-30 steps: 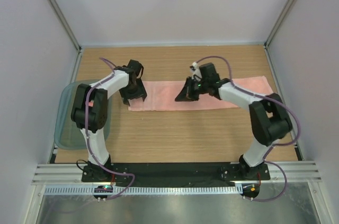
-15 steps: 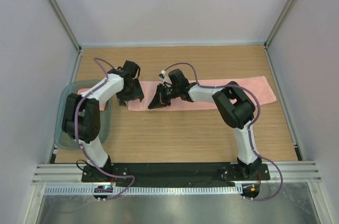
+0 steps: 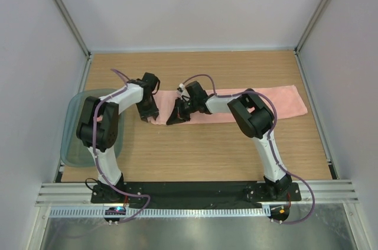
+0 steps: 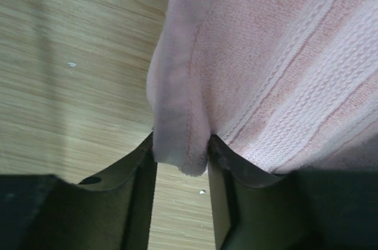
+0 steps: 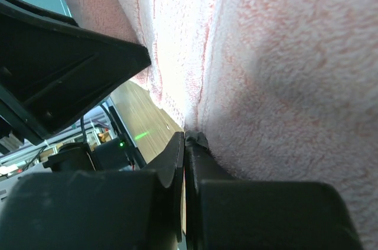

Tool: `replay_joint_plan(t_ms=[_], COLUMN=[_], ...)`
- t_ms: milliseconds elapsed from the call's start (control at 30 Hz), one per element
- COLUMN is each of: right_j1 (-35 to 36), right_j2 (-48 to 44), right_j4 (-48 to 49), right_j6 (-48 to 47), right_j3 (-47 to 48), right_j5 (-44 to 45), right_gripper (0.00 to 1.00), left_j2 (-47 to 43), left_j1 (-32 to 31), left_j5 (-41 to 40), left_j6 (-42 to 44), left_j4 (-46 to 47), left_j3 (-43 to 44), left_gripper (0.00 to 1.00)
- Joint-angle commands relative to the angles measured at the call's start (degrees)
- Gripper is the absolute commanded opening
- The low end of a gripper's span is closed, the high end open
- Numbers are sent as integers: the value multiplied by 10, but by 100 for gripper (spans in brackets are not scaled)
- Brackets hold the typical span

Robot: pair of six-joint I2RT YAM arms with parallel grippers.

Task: Roll the towels
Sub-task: Fold the towel

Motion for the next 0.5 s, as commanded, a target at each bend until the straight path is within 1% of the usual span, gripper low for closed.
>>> replay_joint_plan(t_ms=[0,100,167,200,300,367,400,467], right_j1=[1,-2,-11,-14,-36,-53,-74,-98], right_j2=[14,15,10,7,-11,-25,-43,-58], right_j4=[-24,-32,-32,-31,-27,-19,-11,1], right_j6=[-24,-28,-30,-31,-33,-36,-37,-37], right_j3=[20,10,1,-10,-33,-73,-101,-127], right_j5=[26,36,35,34,25,17,14,-2], right_gripper=[1,1,1,1,1,1,1,1], left_j2=[9,9,9,9,10,10,10,10], left_j1=[1,1,1,1,2,1,2,1], left_j5=[-24,-33,-38,-39,-42,-45,-49,-51], left_j6=[-3,-2,-1,0,2,4,5,7], left_j4=[14,14,15,14,11,10,9,8], left_j3=[-10,-15,-15,-14,-10,-7,-6,-4], left_gripper=[36,28,21,16,8,5,3,1])
